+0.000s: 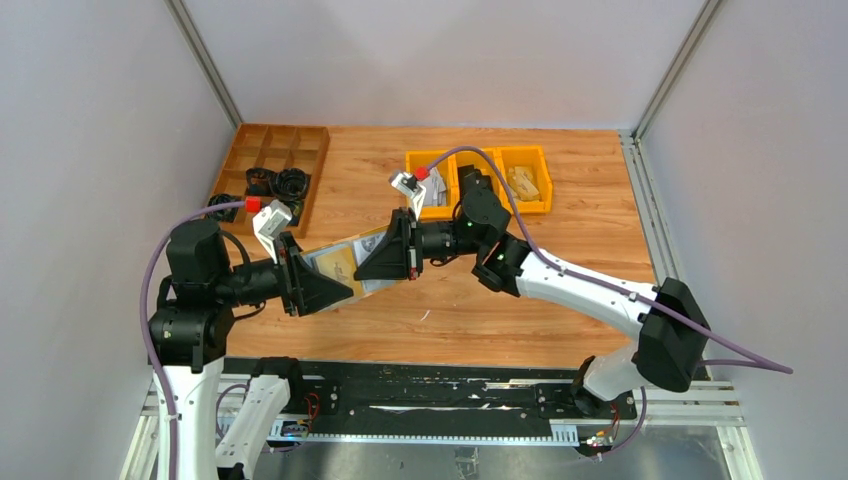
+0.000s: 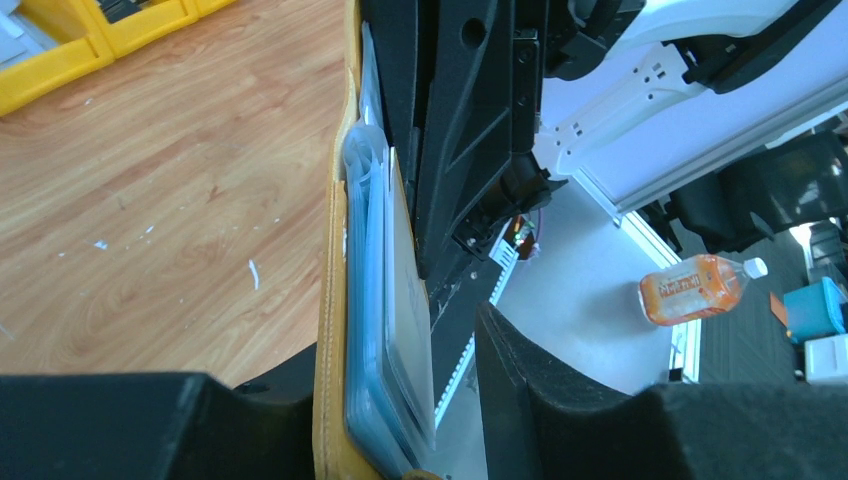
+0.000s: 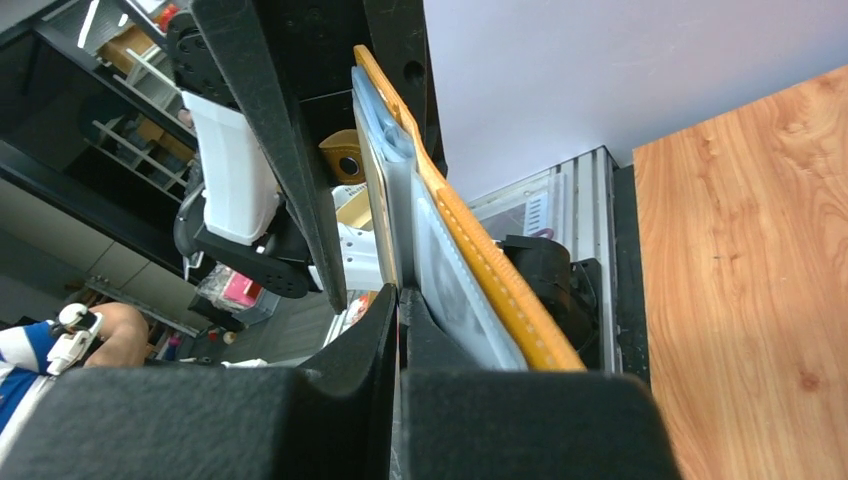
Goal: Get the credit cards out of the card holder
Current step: Remove the credit card from the card holder.
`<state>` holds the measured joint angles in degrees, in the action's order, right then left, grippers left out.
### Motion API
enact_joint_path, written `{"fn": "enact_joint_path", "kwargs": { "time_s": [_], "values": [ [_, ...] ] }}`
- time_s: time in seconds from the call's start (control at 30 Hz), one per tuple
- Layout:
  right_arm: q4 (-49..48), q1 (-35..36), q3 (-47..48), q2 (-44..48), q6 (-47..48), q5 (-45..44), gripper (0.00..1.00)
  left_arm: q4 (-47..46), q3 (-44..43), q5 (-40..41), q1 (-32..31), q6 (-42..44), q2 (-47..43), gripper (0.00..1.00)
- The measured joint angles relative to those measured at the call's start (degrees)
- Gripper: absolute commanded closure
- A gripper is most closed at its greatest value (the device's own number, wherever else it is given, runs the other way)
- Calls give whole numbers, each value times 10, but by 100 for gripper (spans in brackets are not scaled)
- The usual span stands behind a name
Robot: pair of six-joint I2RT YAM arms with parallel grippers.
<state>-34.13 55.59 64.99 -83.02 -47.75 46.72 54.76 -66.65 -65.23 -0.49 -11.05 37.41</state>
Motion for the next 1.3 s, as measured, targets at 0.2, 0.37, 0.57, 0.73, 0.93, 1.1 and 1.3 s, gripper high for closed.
{"fn": "enact_joint_path", "kwargs": {
  "time_s": [0.2,0.37,0.57,0.73,0.93,1.1,1.3],
  "values": [
    [-64,-13,-39,15,-38,18,100,-2,0,-33,0,0,2,73],
    [-79,-25,-68,42,-47,24,100,-3,0,-47,0,-1,10,75],
    [-70,-31,-81,66,-36,27,100,-5,-5,-53,0,-1,12,85],
    [-52,-30,-82,75,-19,27,100,-4,-6,-53,-1,-2,12,94],
    [-9,-31,-82,93,16,27,83,-3,-7,-54,-3,-3,14,97],
    [-9,-32,-77,89,14,31,73,-4,-8,-51,-3,-3,14,98],
    [-56,-24,-63,56,-18,38,76,-3,-8,-42,-3,-3,12,98]
  ]
}}
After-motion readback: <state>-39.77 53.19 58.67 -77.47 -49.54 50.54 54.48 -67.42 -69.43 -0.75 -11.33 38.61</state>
